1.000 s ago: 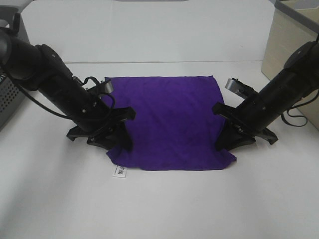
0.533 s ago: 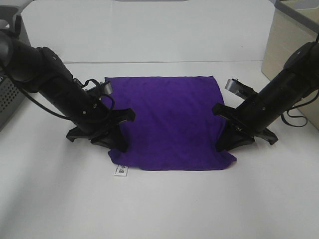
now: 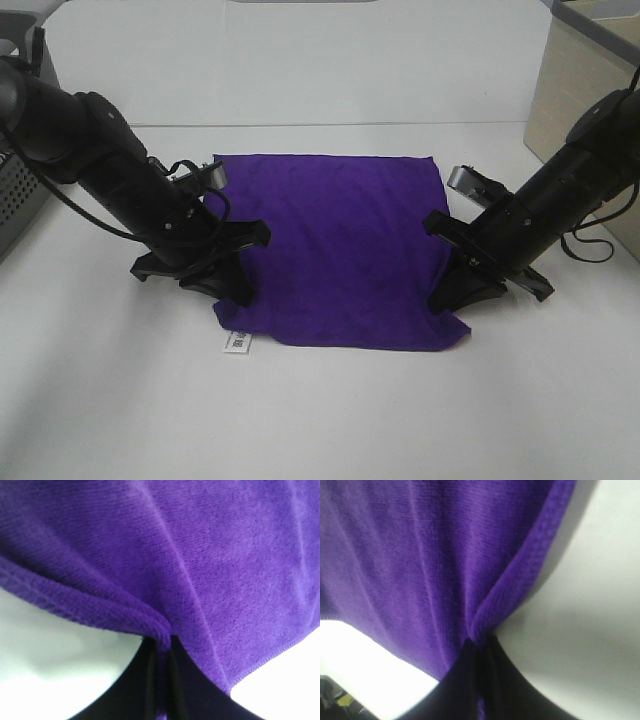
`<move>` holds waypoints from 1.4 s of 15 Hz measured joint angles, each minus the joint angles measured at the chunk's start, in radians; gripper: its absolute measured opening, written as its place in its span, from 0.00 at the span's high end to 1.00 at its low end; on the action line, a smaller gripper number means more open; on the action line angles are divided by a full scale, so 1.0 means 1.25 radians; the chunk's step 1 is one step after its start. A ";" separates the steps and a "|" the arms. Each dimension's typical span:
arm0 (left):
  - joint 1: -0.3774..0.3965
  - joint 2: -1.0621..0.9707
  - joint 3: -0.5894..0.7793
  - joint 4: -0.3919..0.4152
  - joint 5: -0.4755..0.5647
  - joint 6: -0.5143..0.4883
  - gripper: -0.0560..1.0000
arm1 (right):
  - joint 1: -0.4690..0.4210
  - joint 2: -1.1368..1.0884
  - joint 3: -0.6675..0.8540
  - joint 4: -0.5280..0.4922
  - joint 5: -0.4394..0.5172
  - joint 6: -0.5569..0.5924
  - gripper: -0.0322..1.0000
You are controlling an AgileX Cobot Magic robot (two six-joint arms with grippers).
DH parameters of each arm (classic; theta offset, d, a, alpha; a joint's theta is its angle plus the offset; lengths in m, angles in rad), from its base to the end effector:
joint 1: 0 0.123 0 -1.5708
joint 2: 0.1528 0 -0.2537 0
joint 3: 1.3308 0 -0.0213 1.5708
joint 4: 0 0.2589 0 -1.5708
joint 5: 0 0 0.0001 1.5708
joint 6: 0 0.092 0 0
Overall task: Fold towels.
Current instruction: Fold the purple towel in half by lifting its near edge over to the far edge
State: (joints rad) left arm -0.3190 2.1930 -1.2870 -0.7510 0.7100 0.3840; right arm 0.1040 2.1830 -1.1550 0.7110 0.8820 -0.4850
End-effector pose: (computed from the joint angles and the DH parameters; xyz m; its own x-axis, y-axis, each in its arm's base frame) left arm 0.3532 -0.1598 0.0488 -0.9903 0.1102 -0.0843 0.1370 0.8727 -0.4687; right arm 0.3297 0.0811 0.0304 -0.9885 -0.0894 0.1216 -0.0170 0.8666 0.4987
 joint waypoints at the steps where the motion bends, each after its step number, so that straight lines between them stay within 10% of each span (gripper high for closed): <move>1: 0.000 -0.012 0.006 0.033 -0.003 0.000 0.94 | 0.001 0.001 0.002 0.001 0.022 0.000 0.96; 11: 0.000 -0.183 -0.008 0.075 -0.018 0.000 0.94 | 0.006 -0.156 -0.060 -0.079 -0.003 0.018 0.96; 21: 0.000 -0.005 -0.318 0.098 -0.156 0.001 0.94 | 0.006 -0.026 -0.377 -0.098 -0.187 0.019 0.96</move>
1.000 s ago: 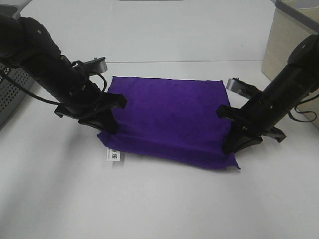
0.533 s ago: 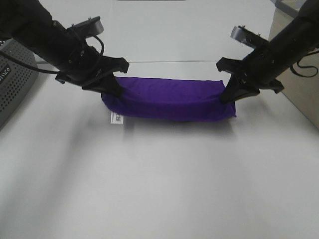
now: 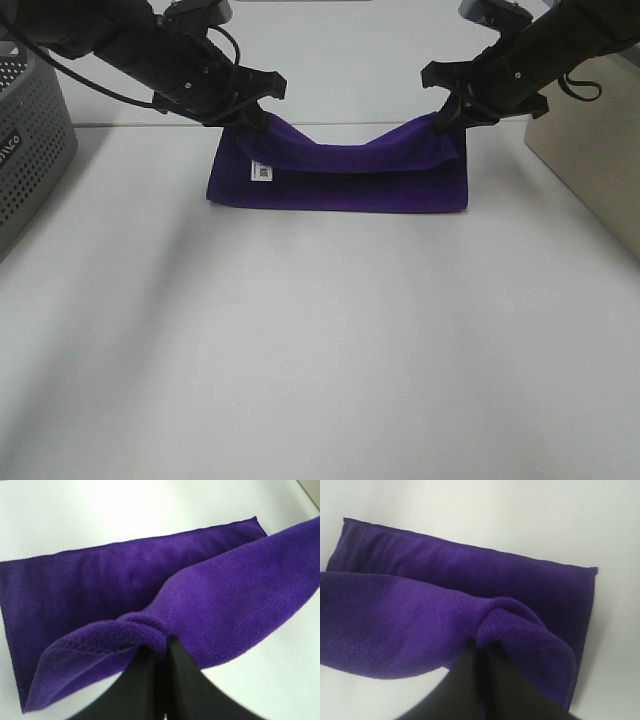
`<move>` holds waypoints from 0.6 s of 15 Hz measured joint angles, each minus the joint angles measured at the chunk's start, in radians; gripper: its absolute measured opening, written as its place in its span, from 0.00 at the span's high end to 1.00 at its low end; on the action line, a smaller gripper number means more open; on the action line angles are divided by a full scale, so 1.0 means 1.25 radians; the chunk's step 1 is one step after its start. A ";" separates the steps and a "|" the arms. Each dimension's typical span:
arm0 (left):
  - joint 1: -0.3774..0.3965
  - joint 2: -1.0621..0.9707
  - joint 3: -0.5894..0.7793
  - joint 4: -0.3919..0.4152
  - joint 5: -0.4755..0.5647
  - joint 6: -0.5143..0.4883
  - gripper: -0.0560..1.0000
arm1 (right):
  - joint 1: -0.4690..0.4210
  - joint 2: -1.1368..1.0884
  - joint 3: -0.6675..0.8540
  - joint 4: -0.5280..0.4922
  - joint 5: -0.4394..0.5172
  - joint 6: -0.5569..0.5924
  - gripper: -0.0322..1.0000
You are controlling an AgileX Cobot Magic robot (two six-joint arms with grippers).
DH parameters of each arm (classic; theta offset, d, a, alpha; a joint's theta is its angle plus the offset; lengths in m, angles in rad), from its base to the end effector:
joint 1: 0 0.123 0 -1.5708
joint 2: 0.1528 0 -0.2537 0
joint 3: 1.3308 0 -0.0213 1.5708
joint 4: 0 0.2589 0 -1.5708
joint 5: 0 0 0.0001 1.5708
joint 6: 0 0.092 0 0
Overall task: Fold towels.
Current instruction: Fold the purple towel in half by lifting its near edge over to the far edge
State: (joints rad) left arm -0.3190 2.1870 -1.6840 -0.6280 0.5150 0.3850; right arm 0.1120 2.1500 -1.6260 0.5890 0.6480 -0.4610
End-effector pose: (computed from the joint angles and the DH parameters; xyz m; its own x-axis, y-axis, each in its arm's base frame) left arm 0.4476 -0.1759 0.1543 -0.7848 0.0802 -0.6145 0.3487 0.8769 -0.3309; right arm 0.4537 0.0821 0.1486 -0.8432 -0.0679 -0.5332 -0.2618 0.9182 0.2972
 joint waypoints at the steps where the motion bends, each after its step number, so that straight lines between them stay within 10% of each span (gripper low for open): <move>1: 0.000 0.026 -0.033 0.007 -0.003 0.000 0.94 | 0.000 0.030 -0.025 -0.007 0.000 0.000 0.96; 9: 0.000 0.165 -0.167 0.066 -0.015 0.000 0.94 | 0.000 0.126 -0.096 -0.038 -0.057 0.000 0.96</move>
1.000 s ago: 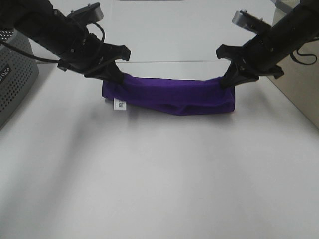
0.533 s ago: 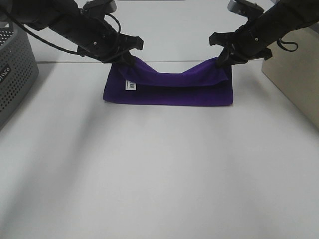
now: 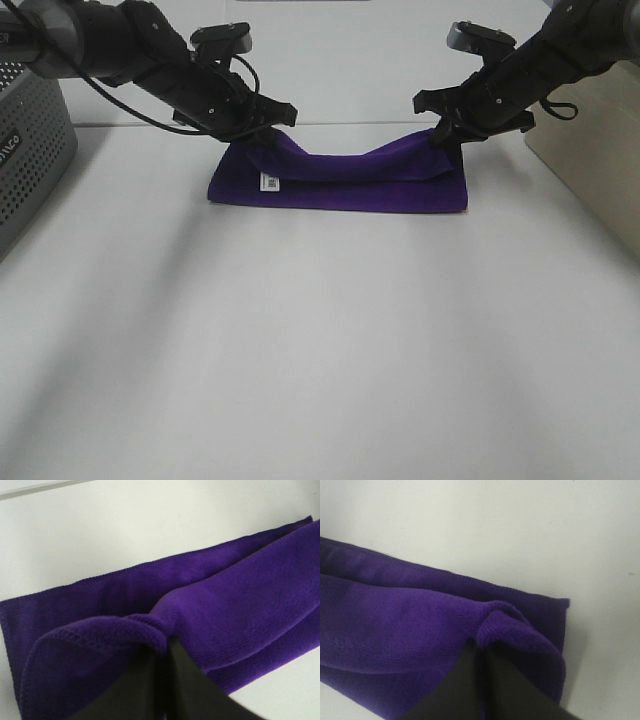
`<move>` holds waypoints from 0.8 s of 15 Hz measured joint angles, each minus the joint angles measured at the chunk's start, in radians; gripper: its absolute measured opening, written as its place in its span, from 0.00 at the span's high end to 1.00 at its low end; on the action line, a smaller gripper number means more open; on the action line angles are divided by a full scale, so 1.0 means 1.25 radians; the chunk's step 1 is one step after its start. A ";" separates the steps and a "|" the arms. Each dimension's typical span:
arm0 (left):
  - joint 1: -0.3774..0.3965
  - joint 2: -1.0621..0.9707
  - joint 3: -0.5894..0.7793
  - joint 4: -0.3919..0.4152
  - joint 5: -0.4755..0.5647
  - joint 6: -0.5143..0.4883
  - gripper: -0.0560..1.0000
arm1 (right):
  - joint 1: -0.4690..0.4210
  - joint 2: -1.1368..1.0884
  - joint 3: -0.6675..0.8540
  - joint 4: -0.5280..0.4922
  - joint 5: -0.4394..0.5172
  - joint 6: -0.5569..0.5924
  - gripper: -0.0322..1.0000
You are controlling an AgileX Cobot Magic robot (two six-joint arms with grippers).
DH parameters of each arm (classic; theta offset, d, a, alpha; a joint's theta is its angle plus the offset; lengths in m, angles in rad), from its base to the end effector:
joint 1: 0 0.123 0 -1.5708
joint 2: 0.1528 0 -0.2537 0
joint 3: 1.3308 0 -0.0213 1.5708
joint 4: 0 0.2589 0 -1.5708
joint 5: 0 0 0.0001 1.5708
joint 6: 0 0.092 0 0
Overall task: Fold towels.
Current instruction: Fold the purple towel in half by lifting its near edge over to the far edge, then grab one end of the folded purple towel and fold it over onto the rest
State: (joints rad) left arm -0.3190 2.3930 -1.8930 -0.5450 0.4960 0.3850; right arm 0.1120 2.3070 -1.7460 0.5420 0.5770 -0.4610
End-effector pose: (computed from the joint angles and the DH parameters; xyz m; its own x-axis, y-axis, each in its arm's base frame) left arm 0.4816 -0.1830 0.1142 -0.7551 0.1426 -0.6399 0.3823 0.8887 -0.2531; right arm 0.4801 0.0801 0.1102 -0.8283 -0.0870 -0.5535 -0.2572 0.9367 0.2376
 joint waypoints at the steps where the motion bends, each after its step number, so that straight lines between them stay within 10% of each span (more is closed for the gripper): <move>1: 0.000 0.009 -0.001 0.000 0.000 0.000 0.94 | 0.000 0.007 -0.002 0.000 -0.004 0.000 0.96; 4: 0.000 0.010 -0.001 0.001 -0.003 0.000 0.88 | 0.000 0.014 -0.002 0.000 -0.005 0.009 0.93; 7: 0.000 0.010 -0.001 0.023 -0.003 0.000 0.57 | 0.000 0.014 -0.002 -0.014 0.002 0.029 0.57; 9: 0.000 0.010 -0.001 0.119 0.006 -0.023 0.32 | 0.000 0.014 -0.003 -0.092 0.063 0.062 0.28; 12: 0.000 -0.013 -0.001 0.265 0.072 -0.114 0.27 | 0.000 -0.003 -0.030 -0.238 0.177 0.117 0.21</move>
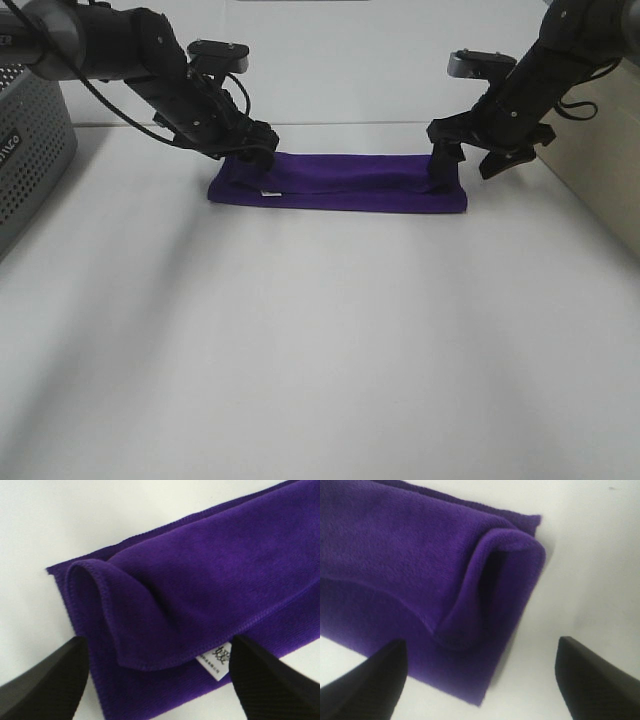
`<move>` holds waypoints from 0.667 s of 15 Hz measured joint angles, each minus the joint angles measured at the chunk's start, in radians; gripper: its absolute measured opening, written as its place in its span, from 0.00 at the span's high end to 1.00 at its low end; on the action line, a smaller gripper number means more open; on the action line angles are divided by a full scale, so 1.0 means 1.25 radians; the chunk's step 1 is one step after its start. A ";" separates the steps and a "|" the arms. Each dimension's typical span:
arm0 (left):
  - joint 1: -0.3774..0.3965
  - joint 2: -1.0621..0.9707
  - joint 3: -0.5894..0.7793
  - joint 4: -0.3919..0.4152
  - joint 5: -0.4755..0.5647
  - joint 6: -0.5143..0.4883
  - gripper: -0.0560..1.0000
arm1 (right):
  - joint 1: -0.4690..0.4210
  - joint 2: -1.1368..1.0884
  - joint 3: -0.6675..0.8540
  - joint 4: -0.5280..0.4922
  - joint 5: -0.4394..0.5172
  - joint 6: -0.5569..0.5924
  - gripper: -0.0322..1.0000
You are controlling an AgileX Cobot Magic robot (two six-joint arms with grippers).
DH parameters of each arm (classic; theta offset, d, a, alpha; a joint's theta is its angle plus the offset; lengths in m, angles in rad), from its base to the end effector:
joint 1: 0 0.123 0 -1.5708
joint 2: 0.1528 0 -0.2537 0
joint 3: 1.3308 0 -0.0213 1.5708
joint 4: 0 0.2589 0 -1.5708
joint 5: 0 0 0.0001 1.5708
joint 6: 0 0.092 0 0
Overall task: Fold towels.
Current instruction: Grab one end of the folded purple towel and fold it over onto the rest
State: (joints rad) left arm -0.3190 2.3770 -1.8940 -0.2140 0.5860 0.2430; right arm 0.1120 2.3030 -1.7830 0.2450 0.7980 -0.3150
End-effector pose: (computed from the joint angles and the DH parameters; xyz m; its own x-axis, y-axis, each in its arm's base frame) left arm 0.4773 -0.1690 0.1131 -0.7584 0.3172 -0.5693 0.4237 0.9038 -0.0608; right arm 0.4670 0.0686 0.1094 -0.8982 -0.2415 -0.3673 -0.3004 0.9472 0.1119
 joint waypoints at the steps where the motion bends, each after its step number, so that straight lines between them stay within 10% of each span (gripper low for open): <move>1: 0.001 -0.013 -0.012 0.042 0.038 -0.024 0.27 | 0.000 -0.016 -0.013 -0.034 0.041 0.018 0.20; 5: 0.064 -0.014 -0.114 0.039 0.244 -0.063 0.26 | 0.000 -0.100 -0.028 -0.056 0.164 0.073 0.20; 10: 0.193 0.113 -0.254 -0.194 0.385 0.052 0.26 | 0.000 -0.148 -0.028 -0.046 0.248 0.091 0.20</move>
State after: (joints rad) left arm -0.0780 2.5180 -2.2110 -0.4570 1.0670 0.3080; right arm 0.1120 2.1180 -1.8180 0.1870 1.1080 -0.2010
